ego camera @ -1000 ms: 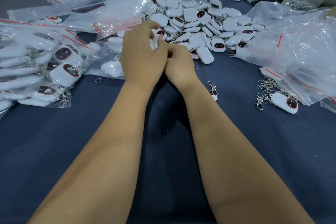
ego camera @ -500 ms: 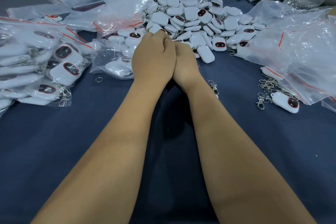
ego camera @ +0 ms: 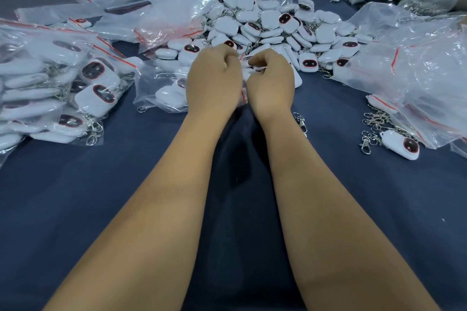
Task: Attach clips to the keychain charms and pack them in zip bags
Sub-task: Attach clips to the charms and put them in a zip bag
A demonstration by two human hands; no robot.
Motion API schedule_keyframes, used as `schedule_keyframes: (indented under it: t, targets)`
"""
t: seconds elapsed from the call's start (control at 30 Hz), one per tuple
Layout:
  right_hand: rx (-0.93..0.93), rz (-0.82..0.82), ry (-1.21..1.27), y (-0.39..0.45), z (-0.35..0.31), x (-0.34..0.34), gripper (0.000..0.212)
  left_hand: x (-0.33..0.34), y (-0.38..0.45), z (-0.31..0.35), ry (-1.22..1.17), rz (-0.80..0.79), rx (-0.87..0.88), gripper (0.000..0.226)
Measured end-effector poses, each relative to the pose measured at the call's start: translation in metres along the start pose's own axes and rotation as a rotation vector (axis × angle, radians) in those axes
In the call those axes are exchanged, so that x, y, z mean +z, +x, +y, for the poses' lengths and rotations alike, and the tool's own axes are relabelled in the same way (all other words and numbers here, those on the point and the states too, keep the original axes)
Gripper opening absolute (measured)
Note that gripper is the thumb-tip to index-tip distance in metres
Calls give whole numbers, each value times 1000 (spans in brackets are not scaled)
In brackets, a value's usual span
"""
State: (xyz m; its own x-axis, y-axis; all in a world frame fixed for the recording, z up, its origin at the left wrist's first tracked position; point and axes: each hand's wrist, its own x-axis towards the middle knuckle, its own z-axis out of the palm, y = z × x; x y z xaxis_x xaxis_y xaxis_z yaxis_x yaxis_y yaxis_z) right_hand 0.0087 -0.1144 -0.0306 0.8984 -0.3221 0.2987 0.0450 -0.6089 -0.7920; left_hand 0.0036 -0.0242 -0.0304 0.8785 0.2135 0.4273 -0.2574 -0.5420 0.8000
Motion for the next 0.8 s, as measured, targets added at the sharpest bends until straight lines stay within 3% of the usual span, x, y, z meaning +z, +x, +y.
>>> schedule_keyframes:
  t: [0.1,0.27,0.43,0.57,0.7,0.8]
  targets:
    - [2,-13,-58,0,2,-2,34,-13,10,-5,-377,150,-192,29]
    - [-79,-38,-392,-1,8,0,44,-40,25,-15,-1027,326,-458,20]
    - [-98,-48,-449,-1,9,3,38,-55,28,-24,-1459,342,-519,34]
    - [-99,-79,-494,0,10,5,32,-51,28,-19,-1432,267,-472,31]
    - [-93,-97,-536,1,12,5,31,-35,24,-6,-1163,111,-401,15]
    - [-99,-96,-536,2,12,5,29,-23,19,0,-1015,7,-356,18]
